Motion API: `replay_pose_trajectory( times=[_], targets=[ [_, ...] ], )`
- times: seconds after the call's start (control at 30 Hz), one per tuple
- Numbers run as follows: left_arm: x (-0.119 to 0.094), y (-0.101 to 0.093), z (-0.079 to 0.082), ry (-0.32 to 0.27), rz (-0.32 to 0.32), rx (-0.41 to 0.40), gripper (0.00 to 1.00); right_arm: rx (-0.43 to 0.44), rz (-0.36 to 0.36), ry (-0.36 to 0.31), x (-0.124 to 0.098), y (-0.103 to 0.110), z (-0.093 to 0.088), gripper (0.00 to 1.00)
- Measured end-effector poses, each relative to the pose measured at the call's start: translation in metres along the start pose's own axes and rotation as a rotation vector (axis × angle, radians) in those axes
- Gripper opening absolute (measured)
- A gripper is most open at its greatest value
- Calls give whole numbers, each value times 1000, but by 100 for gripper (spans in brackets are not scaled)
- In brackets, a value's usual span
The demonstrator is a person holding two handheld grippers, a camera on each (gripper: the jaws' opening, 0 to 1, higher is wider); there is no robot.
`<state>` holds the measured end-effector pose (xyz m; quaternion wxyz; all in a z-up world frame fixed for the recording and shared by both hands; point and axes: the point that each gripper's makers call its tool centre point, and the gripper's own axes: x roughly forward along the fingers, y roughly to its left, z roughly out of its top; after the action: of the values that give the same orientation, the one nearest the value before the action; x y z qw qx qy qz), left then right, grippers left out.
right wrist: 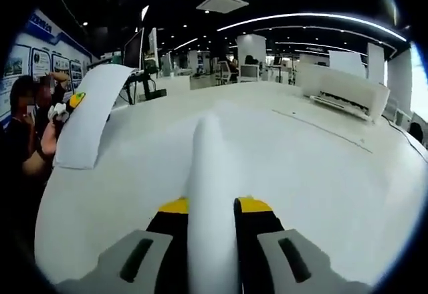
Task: Organize the stack of printing papers by aligning and flattening the scattered papers on the table
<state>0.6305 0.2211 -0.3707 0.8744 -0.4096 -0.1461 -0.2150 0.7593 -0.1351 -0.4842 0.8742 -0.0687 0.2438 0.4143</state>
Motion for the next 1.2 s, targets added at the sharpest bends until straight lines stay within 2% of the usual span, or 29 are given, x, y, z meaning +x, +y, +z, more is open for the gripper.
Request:
replay_pose_trajectory(
  times=[0.23, 0.4, 0.63, 0.77, 1.0, 1.17, 1.2],
  targets=[
    [0, -1, 0, 0, 0, 0, 7, 43, 33, 10, 0, -3, 2, 16],
    [0, -1, 0, 0, -1, -2, 7, 138, 72, 7, 1, -13, 3, 11],
    [0, -1, 0, 0, -2, -5, 7, 211, 132, 1, -2, -7, 1, 9],
    [0, -1, 0, 1, -3, -6, 7, 199, 157, 4, -3, -3, 0, 8],
    [0, 0, 0, 3, -4, -8, 7, 118, 186, 17, -6, 2, -3, 7],
    [0, 2, 1, 2, -4, -8, 7, 24, 153, 36, -7, 0, -5, 3],
    [0, 2, 1, 1, -4, -9, 7, 35, 158, 37, -8, 1, -4, 3]
  ],
)
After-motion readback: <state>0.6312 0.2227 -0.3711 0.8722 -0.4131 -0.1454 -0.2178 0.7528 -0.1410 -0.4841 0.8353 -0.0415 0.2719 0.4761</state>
